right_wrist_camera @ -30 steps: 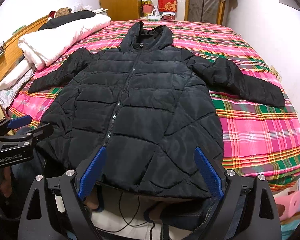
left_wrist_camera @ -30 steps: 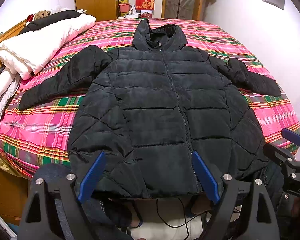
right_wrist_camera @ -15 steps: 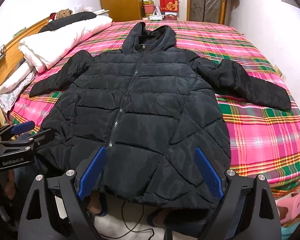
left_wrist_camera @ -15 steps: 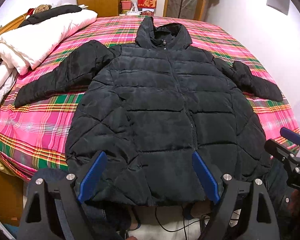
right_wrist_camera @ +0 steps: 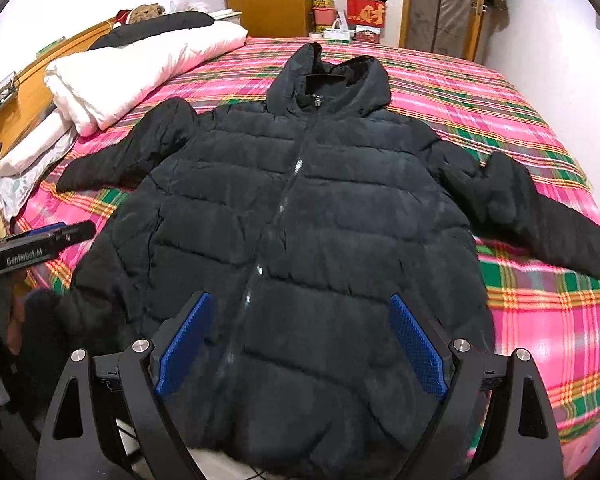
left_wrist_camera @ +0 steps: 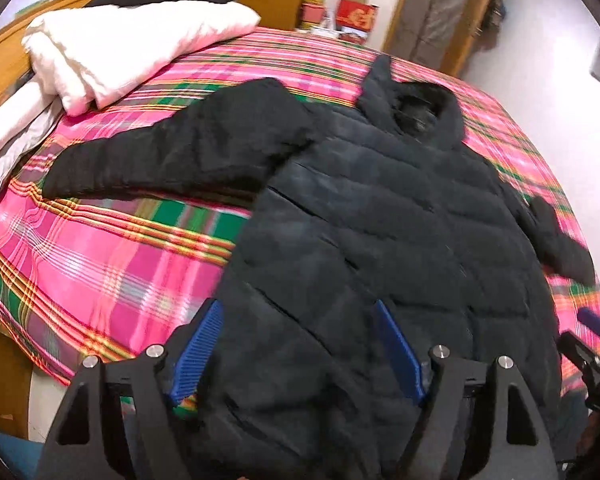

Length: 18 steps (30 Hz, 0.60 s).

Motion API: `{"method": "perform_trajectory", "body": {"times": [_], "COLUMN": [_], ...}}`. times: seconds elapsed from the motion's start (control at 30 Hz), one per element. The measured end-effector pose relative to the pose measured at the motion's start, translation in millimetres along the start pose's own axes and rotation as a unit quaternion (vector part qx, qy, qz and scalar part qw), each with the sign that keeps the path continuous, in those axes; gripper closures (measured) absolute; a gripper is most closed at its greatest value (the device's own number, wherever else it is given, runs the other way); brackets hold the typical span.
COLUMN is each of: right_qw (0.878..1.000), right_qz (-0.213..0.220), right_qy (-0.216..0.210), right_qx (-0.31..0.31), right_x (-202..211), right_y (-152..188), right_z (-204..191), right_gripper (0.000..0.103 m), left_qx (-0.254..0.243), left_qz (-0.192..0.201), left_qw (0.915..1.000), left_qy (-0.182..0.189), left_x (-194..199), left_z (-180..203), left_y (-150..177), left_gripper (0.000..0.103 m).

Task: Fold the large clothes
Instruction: 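Grasp the sleeve nearest the left tool and fold it across the jacket body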

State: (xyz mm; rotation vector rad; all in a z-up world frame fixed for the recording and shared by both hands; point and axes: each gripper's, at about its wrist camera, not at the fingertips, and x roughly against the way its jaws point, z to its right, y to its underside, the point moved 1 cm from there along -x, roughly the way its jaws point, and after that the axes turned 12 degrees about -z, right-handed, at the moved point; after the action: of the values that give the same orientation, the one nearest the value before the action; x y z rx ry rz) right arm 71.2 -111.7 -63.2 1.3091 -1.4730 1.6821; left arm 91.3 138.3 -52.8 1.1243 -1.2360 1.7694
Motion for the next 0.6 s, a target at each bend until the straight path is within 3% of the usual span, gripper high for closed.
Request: {"method": "perform_trajectory", "body": {"times": [0.17,0.33,0.6], "right_qw": [1.0,1.0,1.0], "right_qz": [0.001,-0.006,-0.022], "right_qy": [0.008,0.013,0.019], "right_qx": [0.009,0.012,0.006], "right_x": [-18,-38,-68], "right_y": [-26,-46,-67], "right_z": [-3,-2,5], "right_gripper": [0.013,0.013,0.013], "left_qx": [0.038,0.079,0.17], "left_qz": [-0.001,-0.011,0.002], "left_qw": [0.9992,0.9968,0.9854], "left_qy": [-0.016,-0.008,-0.004], "left_x": [-18,-43,-74], "left_z": [-40,-84,-154], "left_y": [-32,-60,-91], "left_gripper": [0.027,0.027,0.028]}}
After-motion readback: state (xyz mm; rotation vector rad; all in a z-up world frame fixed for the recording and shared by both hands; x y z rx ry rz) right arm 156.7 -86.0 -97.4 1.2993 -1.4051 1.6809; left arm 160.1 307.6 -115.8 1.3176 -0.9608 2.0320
